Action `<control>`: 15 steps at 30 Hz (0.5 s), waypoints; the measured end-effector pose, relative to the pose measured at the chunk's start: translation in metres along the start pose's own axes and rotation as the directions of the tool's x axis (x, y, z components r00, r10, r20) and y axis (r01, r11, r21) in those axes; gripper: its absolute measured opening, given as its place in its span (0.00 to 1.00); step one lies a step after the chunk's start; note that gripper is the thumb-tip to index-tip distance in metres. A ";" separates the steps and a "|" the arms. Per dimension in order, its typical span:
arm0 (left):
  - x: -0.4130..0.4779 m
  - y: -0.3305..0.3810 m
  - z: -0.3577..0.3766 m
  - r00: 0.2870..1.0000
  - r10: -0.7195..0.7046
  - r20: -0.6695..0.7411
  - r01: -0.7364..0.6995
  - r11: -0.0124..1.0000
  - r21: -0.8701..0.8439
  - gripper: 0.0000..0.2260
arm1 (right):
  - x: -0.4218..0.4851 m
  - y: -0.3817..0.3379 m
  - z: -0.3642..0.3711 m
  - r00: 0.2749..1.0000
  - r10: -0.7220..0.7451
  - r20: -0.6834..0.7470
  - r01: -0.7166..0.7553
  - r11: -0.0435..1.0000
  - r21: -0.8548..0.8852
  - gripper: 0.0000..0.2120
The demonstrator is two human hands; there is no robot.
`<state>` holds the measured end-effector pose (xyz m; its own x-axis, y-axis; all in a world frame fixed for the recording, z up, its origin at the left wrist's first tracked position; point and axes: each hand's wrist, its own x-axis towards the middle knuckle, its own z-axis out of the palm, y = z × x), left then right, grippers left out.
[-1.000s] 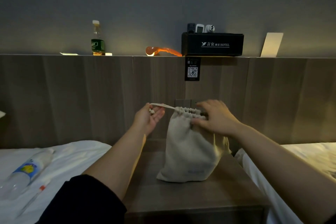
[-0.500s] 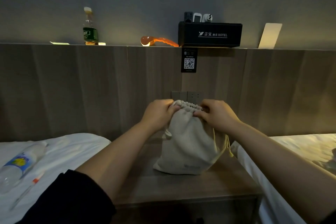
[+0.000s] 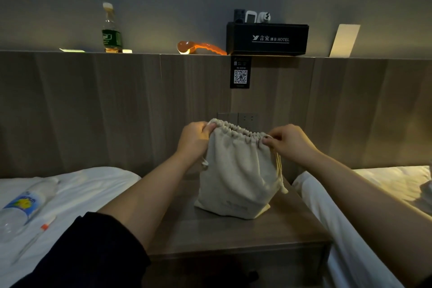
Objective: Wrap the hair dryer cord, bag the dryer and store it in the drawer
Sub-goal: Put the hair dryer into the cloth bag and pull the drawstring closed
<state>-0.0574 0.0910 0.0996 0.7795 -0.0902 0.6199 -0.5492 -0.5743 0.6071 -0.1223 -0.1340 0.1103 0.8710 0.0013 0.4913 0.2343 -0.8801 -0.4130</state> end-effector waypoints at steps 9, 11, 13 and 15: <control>0.009 -0.015 -0.030 0.990 0.066 0.128 -0.055 0.995 -0.083 0.15 | 0.001 0.020 -0.015 0.887 0.270 -0.376 -0.160 0.941 0.296 0.16; 0.003 -0.019 -0.033 0.996 0.000 0.084 0.012 0.991 -0.134 0.15 | 0.000 0.026 -0.013 0.852 0.306 -0.425 -0.182 0.934 0.309 0.15; -0.003 -0.021 -0.024 0.987 -0.140 0.084 0.160 0.936 -0.312 0.16 | 0.003 0.027 -0.004 0.852 0.339 -0.399 -0.202 0.916 0.348 0.16; -0.008 -0.019 -0.009 0.946 -0.288 0.145 0.320 0.776 -0.543 0.16 | 0.008 0.022 0.005 0.851 0.418 -0.318 -0.224 0.836 0.501 0.17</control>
<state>-0.0562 0.1096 0.0877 0.9399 -0.0379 0.3393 -0.3405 -0.0326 0.9397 -0.1081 -0.1508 0.1015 0.7016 -0.5182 0.4891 0.2173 -0.4981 -0.8394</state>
